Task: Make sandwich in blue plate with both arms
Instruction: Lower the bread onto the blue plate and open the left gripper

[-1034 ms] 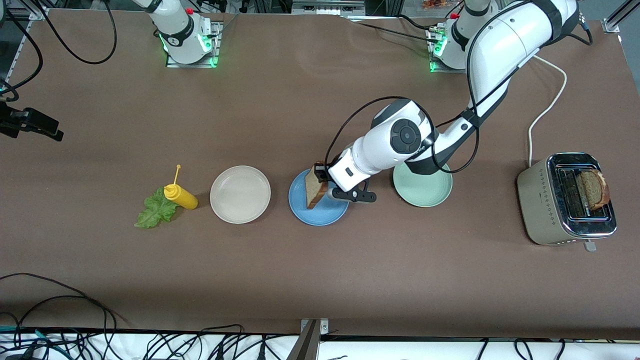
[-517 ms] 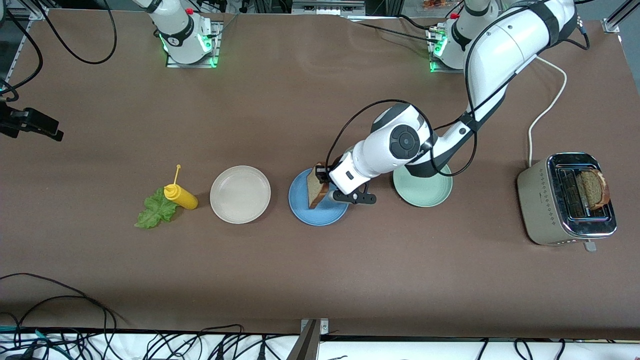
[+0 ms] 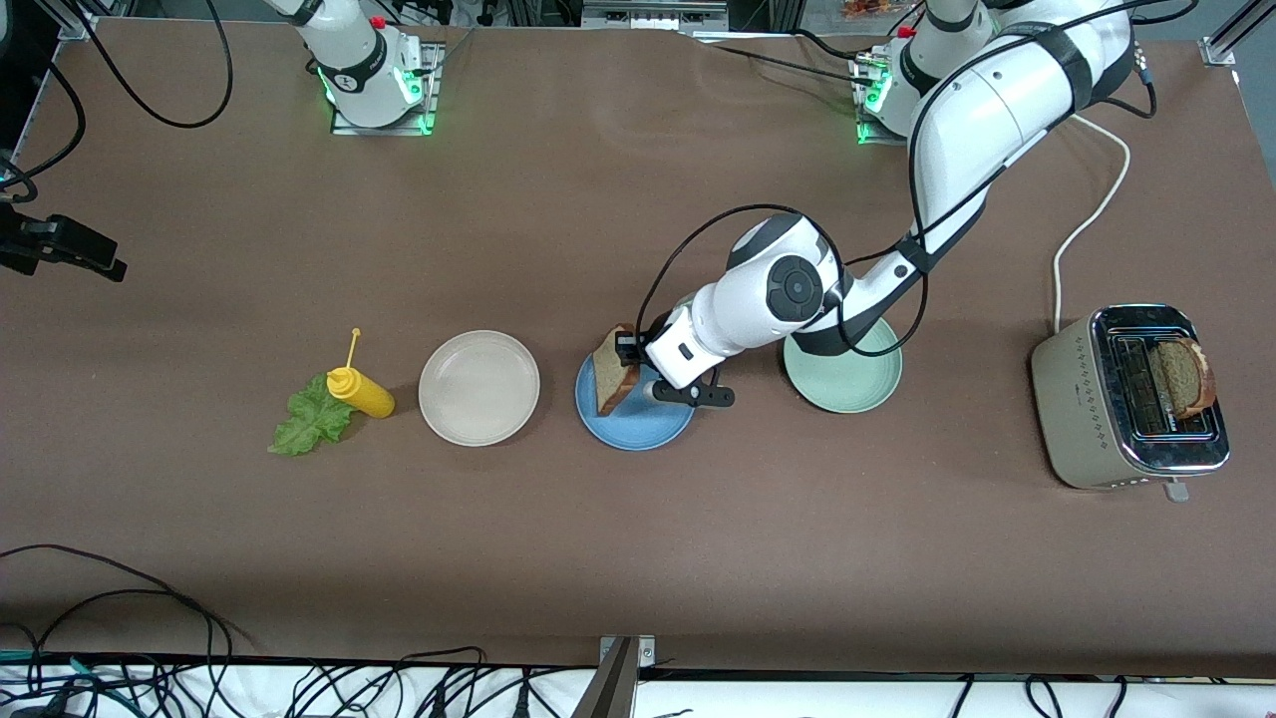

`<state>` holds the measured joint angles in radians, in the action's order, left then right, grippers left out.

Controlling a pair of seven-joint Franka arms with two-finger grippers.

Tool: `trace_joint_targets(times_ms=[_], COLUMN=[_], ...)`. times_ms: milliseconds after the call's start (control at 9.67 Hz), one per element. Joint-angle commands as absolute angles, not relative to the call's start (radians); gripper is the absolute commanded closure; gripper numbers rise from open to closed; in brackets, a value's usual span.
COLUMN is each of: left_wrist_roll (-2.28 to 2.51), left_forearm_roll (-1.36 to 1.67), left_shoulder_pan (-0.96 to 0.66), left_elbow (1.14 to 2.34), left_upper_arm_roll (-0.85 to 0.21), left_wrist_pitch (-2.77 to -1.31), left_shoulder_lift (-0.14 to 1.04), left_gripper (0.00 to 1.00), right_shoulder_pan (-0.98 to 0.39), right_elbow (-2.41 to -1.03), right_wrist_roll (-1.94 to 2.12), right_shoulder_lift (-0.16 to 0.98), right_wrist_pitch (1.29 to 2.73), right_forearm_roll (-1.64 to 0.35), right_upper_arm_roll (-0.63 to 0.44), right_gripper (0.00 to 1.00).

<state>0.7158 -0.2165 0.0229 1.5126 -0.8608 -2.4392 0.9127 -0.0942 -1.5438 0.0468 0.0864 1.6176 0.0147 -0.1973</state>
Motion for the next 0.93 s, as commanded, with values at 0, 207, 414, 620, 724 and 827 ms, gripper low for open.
trace_joint_targets(times_ms=[0, 207, 414, 620, 724, 827], left_wrist_roll=[0.707, 0.707, 0.715, 0.722, 0.726, 0.739], left_forearm_roll=[-0.192, -0.192, -0.192, -0.192, -0.192, -0.187], left_shoulder_pan=[0.017, 0.017, 0.017, 0.017, 0.017, 0.017], left_elbow=[1.496, 1.496, 1.496, 1.496, 1.496, 1.494], left_upper_arm_roll=[-0.844, -0.838, -0.833, -0.833, -0.833, -0.833], left_wrist_pitch=[-2.445, -2.445, -2.445, -2.444, -2.444, -2.441], left_shoulder_lift=[0.92, 0.92, 0.92, 0.919, 0.92, 0.92], left_gripper=[1.0, 1.0, 0.99, 0.88, 0.8, 0.82], right_shoulder_pan=[-0.092, -0.092, -0.092, -0.092, -0.092, -0.092], right_elbow=[-1.532, -1.532, -1.532, -1.532, -1.532, -1.532], right_wrist_roll=[0.054, 0.054, 0.054, 0.054, 0.054, 0.054], right_shoulder_lift=[0.083, 0.083, 0.083, 0.083, 0.083, 0.083], right_wrist_pitch=[1.601, 1.601, 1.603, 1.603, 1.601, 1.603], right_forearm_roll=[0.028, 0.028, 0.028, 0.028, 0.028, 0.028], right_upper_arm_roll=[-0.196, -0.196, -0.196, -0.196, -0.196, -0.196], right_gripper=[0.0, 0.0, 0.0, 0.0, 0.0, 0.0])
